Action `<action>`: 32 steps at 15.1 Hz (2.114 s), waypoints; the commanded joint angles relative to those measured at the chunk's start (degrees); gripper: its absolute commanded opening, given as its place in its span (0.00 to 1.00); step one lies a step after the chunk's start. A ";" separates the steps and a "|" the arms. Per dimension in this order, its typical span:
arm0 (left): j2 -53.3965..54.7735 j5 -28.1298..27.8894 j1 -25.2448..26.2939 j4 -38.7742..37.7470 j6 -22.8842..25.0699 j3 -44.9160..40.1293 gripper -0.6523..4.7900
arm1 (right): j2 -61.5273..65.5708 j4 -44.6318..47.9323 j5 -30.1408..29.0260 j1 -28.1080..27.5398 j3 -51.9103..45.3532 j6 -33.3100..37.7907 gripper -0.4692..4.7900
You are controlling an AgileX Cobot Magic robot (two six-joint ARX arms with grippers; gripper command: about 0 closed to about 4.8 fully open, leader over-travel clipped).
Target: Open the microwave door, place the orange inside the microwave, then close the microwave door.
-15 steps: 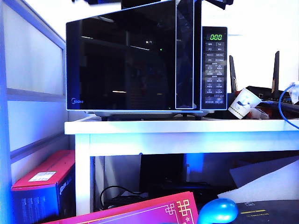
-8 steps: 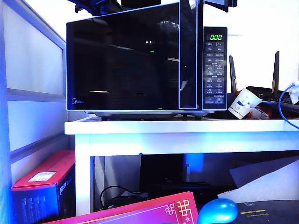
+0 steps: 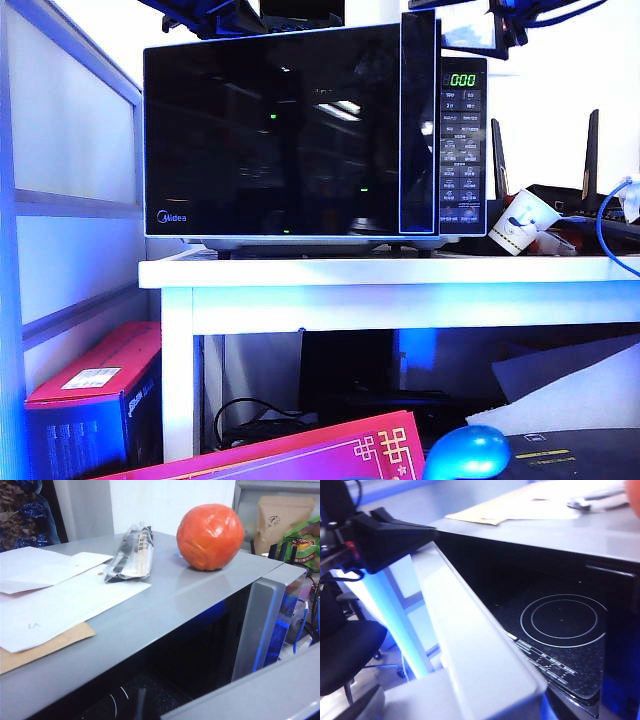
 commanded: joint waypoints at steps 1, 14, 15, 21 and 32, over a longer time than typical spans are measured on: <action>0.20 0.02 0.02 -1.33 -0.33 -0.07 0.11 | 0.98 -0.46 -5.51 0.07 0.07 -0.35 0.85; -5.57 1.07 0.02 3.45 -1.68 0.04 0.11 | 0.98 0.28 -19.06 0.15 0.07 0.31 0.83; -5.57 1.09 0.02 3.48 -2.38 0.04 0.11 | 0.98 0.26 -19.26 0.15 0.07 0.57 0.83; -5.55 1.07 0.02 2.03 -2.27 0.02 0.11 | 0.96 1.22 -21.03 0.52 0.09 3.08 0.87; -4.57 1.05 0.02 0.11 -1.79 0.00 0.11 | 1.01 12.20 -25.35 3.39 0.09 15.04 0.85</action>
